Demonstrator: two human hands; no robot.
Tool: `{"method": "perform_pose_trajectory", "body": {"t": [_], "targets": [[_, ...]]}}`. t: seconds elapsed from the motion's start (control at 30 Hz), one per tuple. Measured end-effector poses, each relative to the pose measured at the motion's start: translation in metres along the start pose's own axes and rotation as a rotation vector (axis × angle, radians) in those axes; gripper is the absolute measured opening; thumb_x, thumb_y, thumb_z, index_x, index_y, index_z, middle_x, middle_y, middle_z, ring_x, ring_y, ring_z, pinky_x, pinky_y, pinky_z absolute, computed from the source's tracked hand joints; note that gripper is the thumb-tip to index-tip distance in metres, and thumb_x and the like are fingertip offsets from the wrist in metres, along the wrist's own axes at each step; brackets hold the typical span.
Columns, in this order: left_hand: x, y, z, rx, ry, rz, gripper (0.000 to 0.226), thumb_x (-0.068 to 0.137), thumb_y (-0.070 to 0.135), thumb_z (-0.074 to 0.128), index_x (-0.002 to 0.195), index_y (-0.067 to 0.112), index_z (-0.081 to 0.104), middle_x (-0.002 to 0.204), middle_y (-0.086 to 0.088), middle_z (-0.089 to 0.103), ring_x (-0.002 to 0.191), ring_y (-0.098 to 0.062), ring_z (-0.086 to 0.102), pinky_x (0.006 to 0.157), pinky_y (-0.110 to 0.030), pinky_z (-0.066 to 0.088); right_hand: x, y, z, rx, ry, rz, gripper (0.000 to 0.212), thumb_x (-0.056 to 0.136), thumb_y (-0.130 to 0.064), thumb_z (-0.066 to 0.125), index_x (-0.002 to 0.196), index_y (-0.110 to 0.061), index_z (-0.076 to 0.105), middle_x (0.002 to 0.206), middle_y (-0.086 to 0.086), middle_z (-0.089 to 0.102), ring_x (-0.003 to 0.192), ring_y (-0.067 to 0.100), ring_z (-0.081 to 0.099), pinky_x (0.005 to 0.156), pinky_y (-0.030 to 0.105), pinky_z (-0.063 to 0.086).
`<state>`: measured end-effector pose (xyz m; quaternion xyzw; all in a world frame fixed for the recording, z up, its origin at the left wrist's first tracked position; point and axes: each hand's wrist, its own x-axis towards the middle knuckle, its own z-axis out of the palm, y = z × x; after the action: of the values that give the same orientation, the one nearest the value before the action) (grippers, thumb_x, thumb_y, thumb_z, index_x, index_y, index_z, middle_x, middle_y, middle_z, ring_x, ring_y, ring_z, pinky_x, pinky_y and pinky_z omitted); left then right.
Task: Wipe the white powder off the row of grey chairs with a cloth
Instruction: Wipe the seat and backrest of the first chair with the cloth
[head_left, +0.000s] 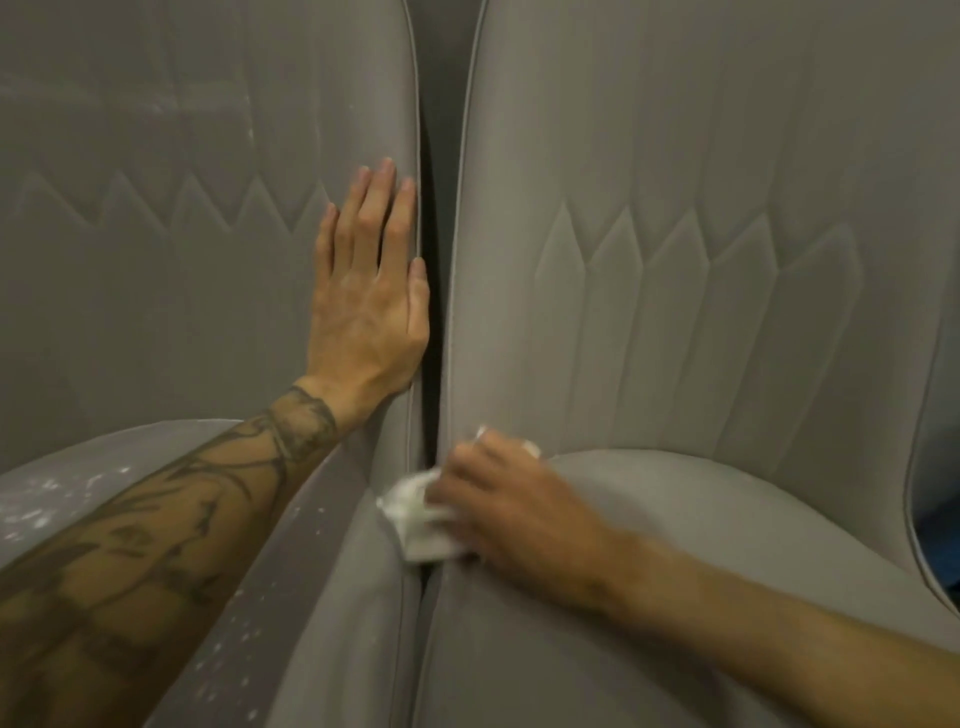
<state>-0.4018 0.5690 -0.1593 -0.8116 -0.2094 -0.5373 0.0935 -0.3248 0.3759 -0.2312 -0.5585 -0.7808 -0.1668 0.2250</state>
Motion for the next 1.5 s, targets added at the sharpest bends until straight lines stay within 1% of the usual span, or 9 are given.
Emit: {"method": "perform_pose_trajectory", "body": {"t": [0.13, 0.4, 0.53, 0.6, 0.7, 0.87, 1.0, 1.13, 1.5], "targets": [[0.0, 0.0, 0.0, 0.039, 0.001, 0.008, 0.069, 0.099, 0.015, 0.049, 0.163, 0.006, 0.025, 0.171, -0.014, 0.02, 0.159, -0.03, 0.015, 0.127, -0.055, 0.018, -0.019, -0.02, 0.004, 0.256, -0.197, 0.064, 0.023, 0.101, -0.032, 0.054, 0.116, -0.015, 0.061, 0.108, 0.002, 0.05, 0.096, 0.022, 0.048, 0.084, 0.037, 0.042], [-0.001, 0.001, -0.006, 0.125, -0.069, 0.03, 0.067, 0.104, 0.019, 0.042, 0.164, 0.007, 0.017, 0.172, -0.015, 0.015, 0.16, -0.032, 0.011, 0.127, -0.055, 0.017, -0.032, -0.022, -0.004, 0.232, -0.144, 0.206, 0.02, 0.101, -0.032, 0.052, 0.114, -0.019, 0.058, 0.108, 0.002, 0.05, 0.092, 0.024, 0.048, 0.084, 0.04, 0.041], [0.001, 0.004, -0.007, 0.154, -0.076, 0.038, 0.066, 0.104, 0.019, 0.042, 0.164, 0.005, 0.017, 0.172, -0.018, 0.015, 0.16, -0.034, 0.012, 0.127, -0.055, 0.018, -0.044, -0.032, -0.024, 0.349, -0.278, 0.2, 0.02, 0.1, -0.033, 0.055, 0.114, -0.02, 0.059, 0.11, 0.004, 0.055, 0.102, 0.023, 0.052, 0.091, 0.033, 0.038], [0.001, 0.004, -0.008, 0.152, -0.077, 0.045, 0.065, 0.105, 0.019, 0.042, 0.163, 0.004, 0.018, 0.171, -0.02, 0.016, 0.159, -0.035, 0.013, 0.127, -0.055, 0.018, -0.066, -0.009, -0.03, 0.212, -0.191, 0.301, 0.02, 0.1, -0.034, 0.05, 0.109, -0.019, 0.059, 0.108, 0.005, 0.057, 0.1, 0.026, 0.054, 0.09, 0.036, 0.042], [0.001, 0.005, -0.008, 0.162, -0.074, 0.053, 0.064, 0.105, 0.019, 0.041, 0.163, 0.003, 0.019, 0.17, -0.022, 0.018, 0.158, -0.037, 0.014, 0.127, -0.055, 0.018, -0.126, 0.045, -0.047, -0.177, 0.01, 0.669, 0.013, 0.095, -0.027, 0.054, 0.096, -0.015, 0.06, 0.097, 0.008, 0.055, 0.085, 0.033, 0.056, 0.075, 0.042, 0.046], [0.001, 0.008, -0.009, 0.136, -0.085, 0.039, 0.065, 0.104, 0.02, 0.04, 0.162, 0.002, 0.019, 0.17, -0.023, 0.017, 0.158, -0.04, 0.015, 0.127, -0.057, 0.017, -0.189, 0.091, -0.087, -0.564, -0.078, 1.065, 0.013, 0.089, -0.012, 0.065, 0.079, -0.008, 0.057, 0.08, 0.013, 0.054, 0.062, 0.031, 0.05, 0.056, 0.036, 0.035], [-0.001, 0.007, -0.017, 0.149, -0.13, 0.068, 0.062, 0.106, 0.023, 0.038, 0.162, 0.001, 0.02, 0.169, -0.024, 0.017, 0.157, -0.042, 0.015, 0.127, -0.058, 0.016, -0.162, 0.101, -0.068, -0.518, -0.12, 1.137, 0.009, 0.093, -0.003, 0.053, 0.096, -0.003, 0.062, 0.099, 0.019, 0.061, 0.087, 0.04, 0.061, 0.068, 0.041, 0.041], [-0.013, 0.012, -0.041, 0.139, -0.209, 0.08, 0.061, 0.107, 0.029, 0.036, 0.159, -0.001, 0.026, 0.166, -0.023, 0.024, 0.153, -0.042, 0.024, 0.126, -0.057, 0.021, -0.117, 0.11, -0.045, -0.345, -0.095, 1.133, 0.018, 0.098, -0.015, 0.05, 0.105, -0.005, 0.062, 0.112, 0.019, 0.06, 0.103, 0.039, 0.059, 0.085, 0.042, 0.043], [-0.082, 0.001, -0.089, 0.058, -0.493, 0.054, 0.058, 0.106, 0.036, 0.035, 0.156, 0.005, 0.036, 0.166, -0.014, 0.031, 0.148, -0.032, 0.036, 0.123, -0.053, 0.029, -0.032, -0.011, 0.009, 0.045, -0.102, 0.761, 0.028, 0.1, -0.033, 0.043, 0.11, -0.016, 0.062, 0.11, 0.009, 0.06, 0.102, 0.034, 0.054, 0.086, 0.04, 0.037]]}}
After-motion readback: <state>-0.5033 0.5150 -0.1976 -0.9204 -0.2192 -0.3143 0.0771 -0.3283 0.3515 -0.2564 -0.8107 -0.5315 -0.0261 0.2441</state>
